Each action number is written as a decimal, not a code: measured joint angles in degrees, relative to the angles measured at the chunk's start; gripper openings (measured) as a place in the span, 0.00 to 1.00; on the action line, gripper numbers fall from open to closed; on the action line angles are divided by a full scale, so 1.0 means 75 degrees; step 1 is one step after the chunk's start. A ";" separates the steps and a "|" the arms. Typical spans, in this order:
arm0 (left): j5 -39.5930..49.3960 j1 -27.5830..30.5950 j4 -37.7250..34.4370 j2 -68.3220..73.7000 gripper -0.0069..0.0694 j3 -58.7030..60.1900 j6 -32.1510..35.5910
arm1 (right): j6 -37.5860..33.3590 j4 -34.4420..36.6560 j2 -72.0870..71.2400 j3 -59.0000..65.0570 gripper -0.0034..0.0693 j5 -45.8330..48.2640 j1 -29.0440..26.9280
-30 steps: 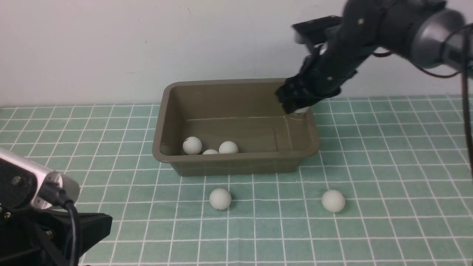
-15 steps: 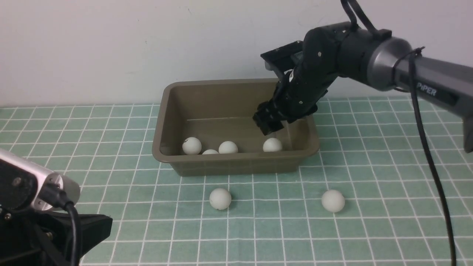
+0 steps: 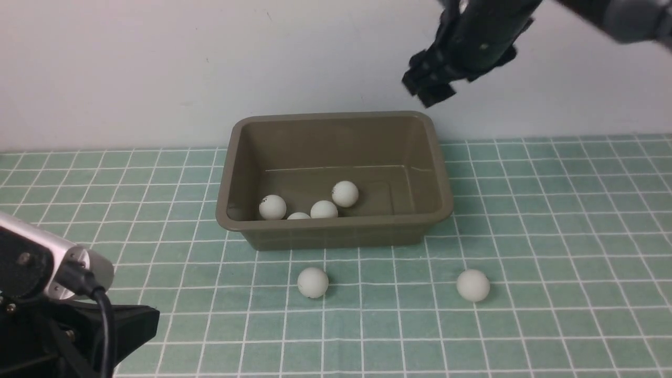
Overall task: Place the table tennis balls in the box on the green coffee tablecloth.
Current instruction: 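Reach for and grasp a ping pong ball on the table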
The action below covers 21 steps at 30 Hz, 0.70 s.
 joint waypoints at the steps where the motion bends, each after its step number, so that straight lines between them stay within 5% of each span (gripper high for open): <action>1: 0.0000 0.0000 0.0000 0.0000 0.09 0.0000 0.0000 | -0.0025 0.0019 0.0093 0.0000 0.73 -0.0034 0.0000; 21: 0.0000 0.0000 0.0000 0.0000 0.09 0.0000 0.0000 | -0.0243 0.0144 0.1149 0.0000 0.73 -0.0573 0.0000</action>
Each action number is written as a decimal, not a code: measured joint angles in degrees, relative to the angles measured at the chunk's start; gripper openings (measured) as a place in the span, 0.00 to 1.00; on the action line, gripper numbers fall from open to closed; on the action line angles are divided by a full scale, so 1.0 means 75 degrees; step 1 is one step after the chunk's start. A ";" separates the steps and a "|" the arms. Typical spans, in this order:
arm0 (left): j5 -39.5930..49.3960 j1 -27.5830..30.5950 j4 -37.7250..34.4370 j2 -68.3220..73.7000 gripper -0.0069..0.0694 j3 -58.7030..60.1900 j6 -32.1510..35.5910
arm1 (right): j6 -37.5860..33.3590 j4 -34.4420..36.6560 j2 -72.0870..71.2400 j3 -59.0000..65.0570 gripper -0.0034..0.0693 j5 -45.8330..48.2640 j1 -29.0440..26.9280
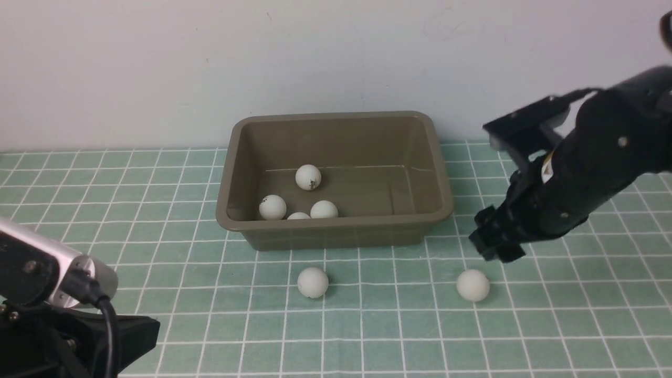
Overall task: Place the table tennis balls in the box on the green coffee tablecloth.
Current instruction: 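Reach for and grasp a ping pong ball on the table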
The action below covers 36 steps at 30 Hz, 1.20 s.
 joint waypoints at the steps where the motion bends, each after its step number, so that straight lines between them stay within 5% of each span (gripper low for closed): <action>1: 0.0000 0.0000 0.0000 0.0000 0.09 0.0000 0.0000 | -0.0030 0.0060 0.0049 0.0000 0.73 -0.0010 0.0000; 8: 0.0000 0.0000 0.0000 0.0000 0.09 0.0000 0.0000 | -0.0211 0.0276 0.0330 0.0000 0.71 -0.0057 0.0000; 14: 0.0000 0.0000 0.0000 0.0000 0.09 0.0000 0.0000 | -0.0209 0.0307 0.0356 -0.0055 0.54 0.0180 0.0000; 27: 0.0000 0.0000 0.0000 0.0000 0.09 0.0000 0.0000 | -0.0332 0.0697 -0.0531 -0.1209 0.54 0.2465 0.0000; 36: 0.0000 0.0000 0.0007 0.0000 0.09 0.0000 0.0000 | -0.0895 0.1707 -0.0973 -0.2746 0.54 0.2480 0.0025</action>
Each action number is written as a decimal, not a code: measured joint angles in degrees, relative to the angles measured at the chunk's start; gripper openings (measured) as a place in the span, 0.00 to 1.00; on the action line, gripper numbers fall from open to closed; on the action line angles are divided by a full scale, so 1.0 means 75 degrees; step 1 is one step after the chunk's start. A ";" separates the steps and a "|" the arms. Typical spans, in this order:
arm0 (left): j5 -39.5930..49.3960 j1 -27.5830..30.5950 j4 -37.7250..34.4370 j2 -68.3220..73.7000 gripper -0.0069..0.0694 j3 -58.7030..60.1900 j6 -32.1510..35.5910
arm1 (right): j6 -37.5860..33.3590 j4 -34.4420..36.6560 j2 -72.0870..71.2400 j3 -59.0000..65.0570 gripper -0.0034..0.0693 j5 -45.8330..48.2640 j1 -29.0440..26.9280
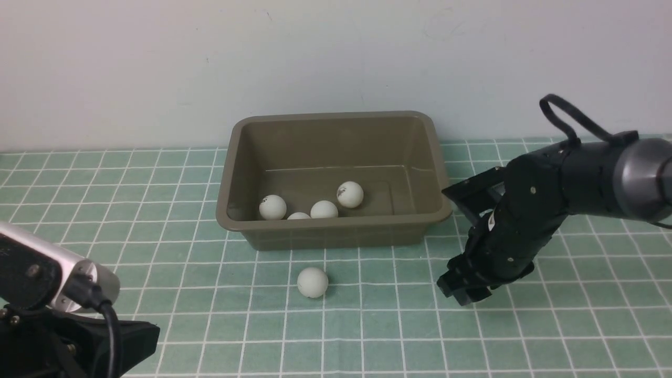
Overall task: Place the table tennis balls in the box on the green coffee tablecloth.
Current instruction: 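Reach for and grasp a ping pong ball on the table, then release the ping pong ball into the bin and lift the gripper away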
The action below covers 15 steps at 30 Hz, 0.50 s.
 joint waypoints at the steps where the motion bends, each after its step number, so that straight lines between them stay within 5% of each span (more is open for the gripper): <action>1: 0.0000 0.0000 0.0000 0.0000 0.09 0.0000 0.0000 | -0.0056 0.0036 0.0025 -0.0048 0.54 -0.0106 0.0005; 15: 0.0000 0.0000 0.0000 0.0000 0.09 0.0000 0.0000 | -0.0344 0.0178 0.1797 -0.1510 0.54 -0.1320 0.0036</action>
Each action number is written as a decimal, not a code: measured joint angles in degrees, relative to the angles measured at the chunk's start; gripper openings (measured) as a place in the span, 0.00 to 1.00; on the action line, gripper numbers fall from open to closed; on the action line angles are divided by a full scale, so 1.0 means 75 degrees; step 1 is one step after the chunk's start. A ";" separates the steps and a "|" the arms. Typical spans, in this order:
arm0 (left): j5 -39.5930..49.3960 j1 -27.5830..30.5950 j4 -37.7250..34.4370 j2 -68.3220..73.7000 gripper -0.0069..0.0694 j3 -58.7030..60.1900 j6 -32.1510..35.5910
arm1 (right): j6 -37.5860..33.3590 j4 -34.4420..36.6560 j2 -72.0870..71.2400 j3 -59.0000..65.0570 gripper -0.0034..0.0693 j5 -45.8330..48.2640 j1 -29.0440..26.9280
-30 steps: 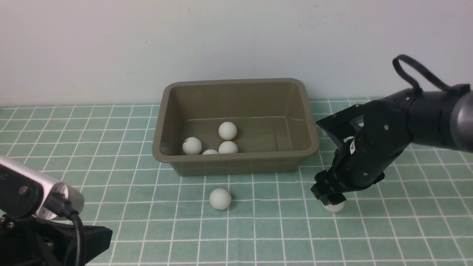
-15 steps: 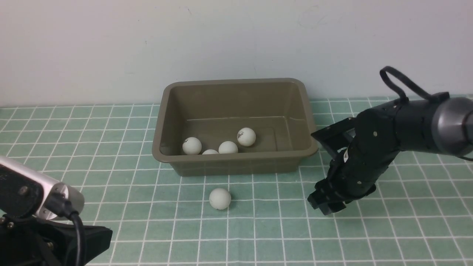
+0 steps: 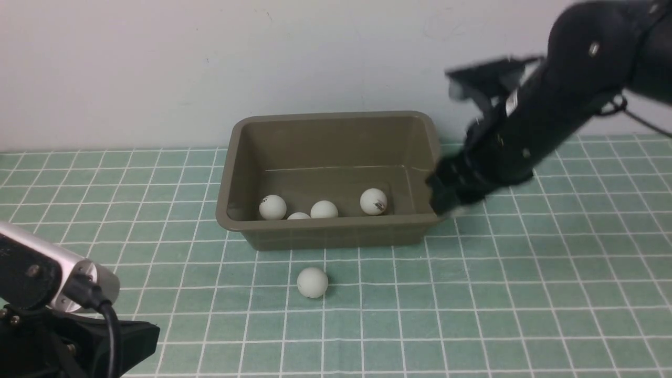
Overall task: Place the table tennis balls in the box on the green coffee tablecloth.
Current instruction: 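Release the ping pong ball into the bin and lift the gripper away, then reach for and grasp a ping pong ball on the table beside the basket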
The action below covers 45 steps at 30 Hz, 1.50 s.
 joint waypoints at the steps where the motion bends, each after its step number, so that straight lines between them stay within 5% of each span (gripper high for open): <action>1: 0.0000 0.0000 0.0000 0.0000 0.09 0.0000 0.0000 | -0.0007 0.0007 0.0127 -0.0075 0.54 -0.0012 0.0000; 13: 0.0259 0.0000 0.0007 0.0204 0.24 0.0005 0.0000 | -0.0219 0.0063 0.1221 -0.0602 0.59 -0.0263 0.0007; 19: 0.0259 0.0000 0.0007 0.0219 0.47 0.0005 0.0000 | -0.0219 0.0063 0.1329 -0.0727 0.69 -0.0419 0.0014; 29: -0.0057 0.0000 0.0007 0.0311 0.84 0.0005 0.0000 | -0.0219 -0.0069 0.1309 -0.1292 0.70 -0.0068 0.0005; 38: -0.0252 0.0000 -0.0153 0.1704 0.86 0.0005 0.0129 | -0.0219 -0.0762 0.0736 -0.2306 0.70 0.1325 0.0000; 45: -0.0850 -0.0174 -0.1323 0.3108 0.80 0.0005 0.1082 | -0.0219 -0.0969 -0.0389 -0.2546 0.70 0.1563 -0.0215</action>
